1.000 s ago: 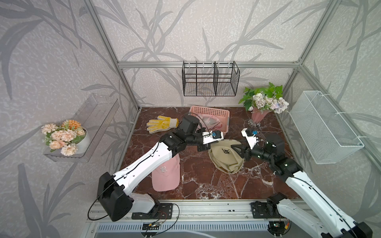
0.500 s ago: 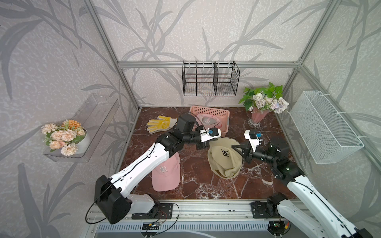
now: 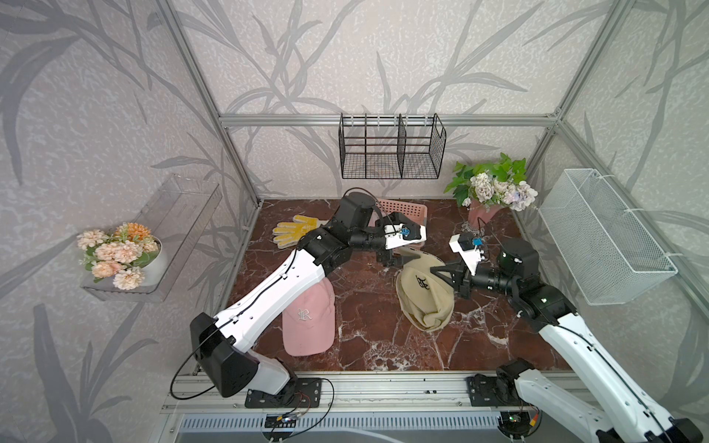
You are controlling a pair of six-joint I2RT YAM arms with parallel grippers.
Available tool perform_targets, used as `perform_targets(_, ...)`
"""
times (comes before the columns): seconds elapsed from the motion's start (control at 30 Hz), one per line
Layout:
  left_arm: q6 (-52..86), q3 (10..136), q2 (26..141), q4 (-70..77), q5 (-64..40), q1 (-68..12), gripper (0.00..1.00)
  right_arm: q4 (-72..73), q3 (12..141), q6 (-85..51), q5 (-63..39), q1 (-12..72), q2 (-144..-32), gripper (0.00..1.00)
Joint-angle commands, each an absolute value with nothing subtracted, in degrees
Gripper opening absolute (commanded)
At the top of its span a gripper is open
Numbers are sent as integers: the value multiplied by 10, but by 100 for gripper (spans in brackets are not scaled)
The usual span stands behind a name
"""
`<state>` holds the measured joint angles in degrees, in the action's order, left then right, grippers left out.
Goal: Turn the baseball cap inside out
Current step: Turn over the baseball cap.
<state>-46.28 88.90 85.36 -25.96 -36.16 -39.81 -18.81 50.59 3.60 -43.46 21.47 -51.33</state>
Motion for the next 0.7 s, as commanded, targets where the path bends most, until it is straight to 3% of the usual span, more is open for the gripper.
perform_targets(0.0,-507,935,889,-365,-376,-397,82,-219,537,67,-434,222,-521,0)
perform_targets(0.3,-522,982,944,-444,-420,-407,79,-227,557,77,-401,226,-526,0)
perform_targets(0.6,-499,960,952,-416,-436,-417,54,-192,550,59,-386,227,-526,0)
perform_targets(0.67,-497,952,951,-412,-436,-417,54,-180,545,53,-384,227,-522,0)
